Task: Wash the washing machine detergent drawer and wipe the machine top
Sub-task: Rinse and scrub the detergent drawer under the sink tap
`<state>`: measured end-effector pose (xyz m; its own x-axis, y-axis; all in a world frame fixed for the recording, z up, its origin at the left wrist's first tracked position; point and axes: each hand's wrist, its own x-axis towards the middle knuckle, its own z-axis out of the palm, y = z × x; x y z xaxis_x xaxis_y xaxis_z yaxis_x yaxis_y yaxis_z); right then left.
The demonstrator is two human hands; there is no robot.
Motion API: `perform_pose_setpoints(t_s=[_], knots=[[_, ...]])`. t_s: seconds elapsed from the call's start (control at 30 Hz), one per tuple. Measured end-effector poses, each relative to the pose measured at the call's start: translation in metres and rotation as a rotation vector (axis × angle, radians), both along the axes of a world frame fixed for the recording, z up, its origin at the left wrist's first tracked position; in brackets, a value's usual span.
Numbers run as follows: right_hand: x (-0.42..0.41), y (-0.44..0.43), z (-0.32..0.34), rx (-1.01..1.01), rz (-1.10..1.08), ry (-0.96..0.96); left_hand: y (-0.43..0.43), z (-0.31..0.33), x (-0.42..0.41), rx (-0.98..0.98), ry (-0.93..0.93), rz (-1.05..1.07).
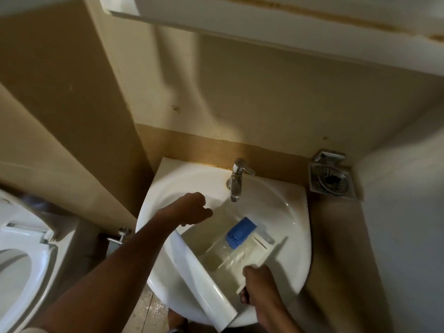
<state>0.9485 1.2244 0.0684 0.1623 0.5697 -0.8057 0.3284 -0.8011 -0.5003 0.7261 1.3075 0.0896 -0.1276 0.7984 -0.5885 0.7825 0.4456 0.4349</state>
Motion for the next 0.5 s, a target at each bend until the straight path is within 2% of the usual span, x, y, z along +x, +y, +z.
perform_pose_setpoints(t_s=[0.07, 0.13, 0.23, 0.37, 0.5], knots=[[-0.002, -0.01, -0.007, 0.01, -0.192, -0.017, 0.0, 0.001, -0.002, 0.116, 0.029, -0.089], [0.002, -0.017, -0.007, 0.038, -0.363, -0.037, -0.006, -0.002, 0.0, 0.324, 0.03, -0.119], [-0.001, -0.013, 0.002, 0.147, -0.492, -0.067, -0.016, -0.012, 0.003, 0.532, -0.138, 0.099], [-0.018, -0.001, 0.002, 0.281, -0.553, -0.264, -0.032, -0.023, 0.009, 0.411, -0.342, 0.283], [-0.039, -0.002, 0.005, 0.298, -0.531, -0.309, -0.061, -0.041, 0.009, 0.313, -0.634, 0.367]])
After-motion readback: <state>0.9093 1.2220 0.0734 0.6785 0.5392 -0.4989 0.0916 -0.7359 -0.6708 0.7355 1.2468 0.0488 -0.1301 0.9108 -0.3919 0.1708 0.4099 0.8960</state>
